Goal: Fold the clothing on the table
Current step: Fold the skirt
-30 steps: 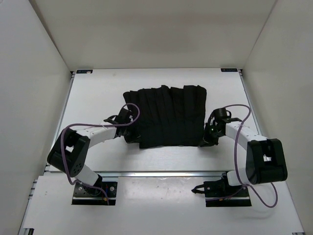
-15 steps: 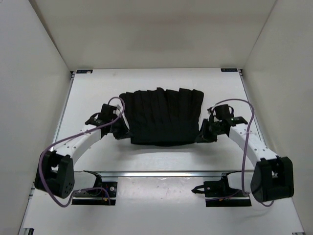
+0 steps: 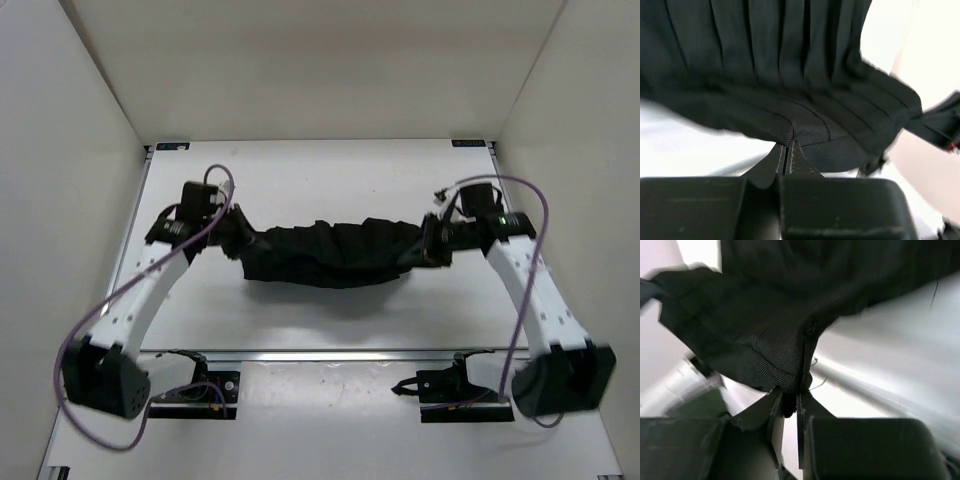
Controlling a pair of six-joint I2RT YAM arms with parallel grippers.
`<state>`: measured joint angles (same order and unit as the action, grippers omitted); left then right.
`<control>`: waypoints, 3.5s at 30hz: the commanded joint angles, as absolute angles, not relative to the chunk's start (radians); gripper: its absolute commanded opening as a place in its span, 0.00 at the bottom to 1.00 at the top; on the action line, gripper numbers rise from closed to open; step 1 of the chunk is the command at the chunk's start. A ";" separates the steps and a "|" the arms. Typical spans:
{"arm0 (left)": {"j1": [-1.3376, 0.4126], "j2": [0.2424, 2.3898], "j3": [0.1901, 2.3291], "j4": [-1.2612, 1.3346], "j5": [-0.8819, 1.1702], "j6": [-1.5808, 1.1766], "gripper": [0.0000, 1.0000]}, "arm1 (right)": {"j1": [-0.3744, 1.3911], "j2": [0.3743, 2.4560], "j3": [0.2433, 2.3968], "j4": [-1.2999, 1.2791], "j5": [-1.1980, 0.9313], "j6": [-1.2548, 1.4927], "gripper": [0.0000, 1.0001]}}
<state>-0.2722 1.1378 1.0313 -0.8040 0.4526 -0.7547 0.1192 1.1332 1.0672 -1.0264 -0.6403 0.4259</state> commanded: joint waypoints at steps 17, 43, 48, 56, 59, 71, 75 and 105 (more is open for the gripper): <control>-0.075 1.481 0.941 -0.423 0.468 -0.802 0.49 | -0.041 1.635 1.181 -0.558 -0.406 0.472 0.74; -0.307 1.696 0.893 -0.282 0.222 -0.883 0.00 | -0.171 1.753 1.081 -0.483 -0.503 0.422 0.00; -0.391 1.755 0.937 -0.247 0.244 -0.936 0.00 | -0.212 1.645 1.166 -0.667 -0.365 0.283 0.00; -0.433 1.779 0.951 -0.196 0.253 -0.966 0.00 | 0.147 1.623 1.449 -0.750 -0.267 0.330 0.00; -0.428 1.782 0.954 -0.192 0.252 -0.965 0.00 | 0.326 1.676 1.508 -0.695 -0.265 0.394 0.00; -0.356 1.805 0.896 -0.193 0.370 -0.910 0.03 | 0.696 2.011 1.606 -0.537 -0.255 0.394 0.00; -0.367 1.816 0.917 -0.231 0.348 -0.884 0.03 | 0.742 2.103 1.656 -0.538 -0.244 0.394 0.00; -0.181 1.589 0.881 -0.423 0.491 -0.795 0.50 | 0.692 1.860 1.791 -0.977 0.084 0.396 1.00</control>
<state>-0.1978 1.6714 0.9092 -0.3885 0.4610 -0.8253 0.7235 1.9945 1.8400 -0.9443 0.0330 0.3882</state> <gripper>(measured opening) 0.497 0.977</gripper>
